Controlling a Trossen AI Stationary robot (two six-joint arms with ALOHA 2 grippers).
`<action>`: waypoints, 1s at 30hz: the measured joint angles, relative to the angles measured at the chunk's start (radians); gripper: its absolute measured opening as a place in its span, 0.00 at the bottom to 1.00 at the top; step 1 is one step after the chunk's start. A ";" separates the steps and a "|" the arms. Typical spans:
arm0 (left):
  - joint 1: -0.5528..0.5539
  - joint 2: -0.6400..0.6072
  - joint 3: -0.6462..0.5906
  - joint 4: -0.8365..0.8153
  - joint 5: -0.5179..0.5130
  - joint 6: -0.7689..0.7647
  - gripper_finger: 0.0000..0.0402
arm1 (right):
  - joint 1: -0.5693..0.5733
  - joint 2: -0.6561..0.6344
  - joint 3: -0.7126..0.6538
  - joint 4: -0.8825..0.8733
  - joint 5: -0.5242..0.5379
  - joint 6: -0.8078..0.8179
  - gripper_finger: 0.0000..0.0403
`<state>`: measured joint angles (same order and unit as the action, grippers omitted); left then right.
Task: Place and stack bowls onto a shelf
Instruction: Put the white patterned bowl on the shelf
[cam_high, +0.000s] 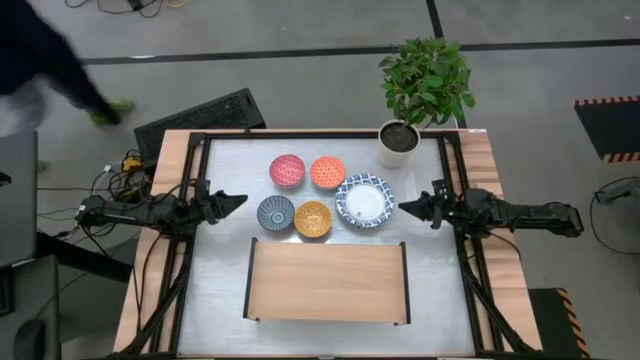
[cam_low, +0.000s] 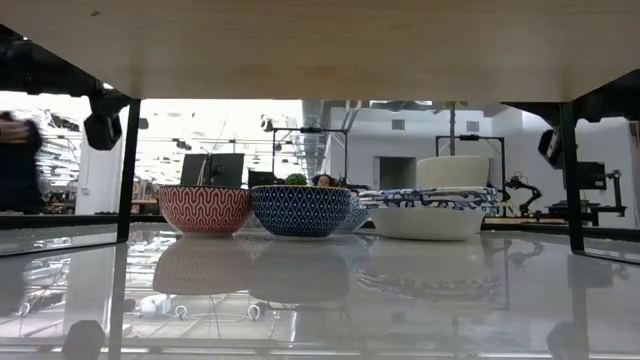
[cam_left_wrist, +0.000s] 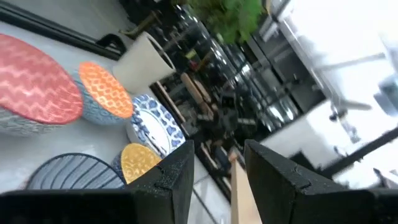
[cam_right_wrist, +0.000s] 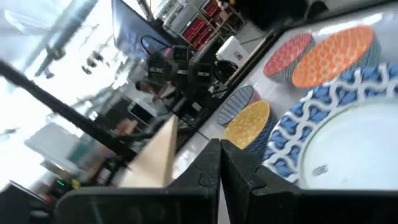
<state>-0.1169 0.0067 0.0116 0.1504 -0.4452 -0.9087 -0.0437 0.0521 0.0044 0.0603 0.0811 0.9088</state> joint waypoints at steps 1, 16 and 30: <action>0.000 0.000 0.000 0.000 -0.026 -0.016 0.32 | 0.000 0.000 0.000 -0.004 0.000 0.027 0.08; 0.001 0.000 0.000 0.052 -0.222 -0.134 0.32 | 0.002 0.002 0.054 0.026 -0.030 0.000 0.09; 0.000 0.000 0.094 0.230 -0.213 0.140 0.32 | -0.001 0.457 0.600 -0.795 0.338 0.114 0.41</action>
<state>-0.1165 0.0067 0.1052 0.3805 -0.6587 -0.7689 -0.0451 0.5093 0.6048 -0.7352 0.4193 1.0233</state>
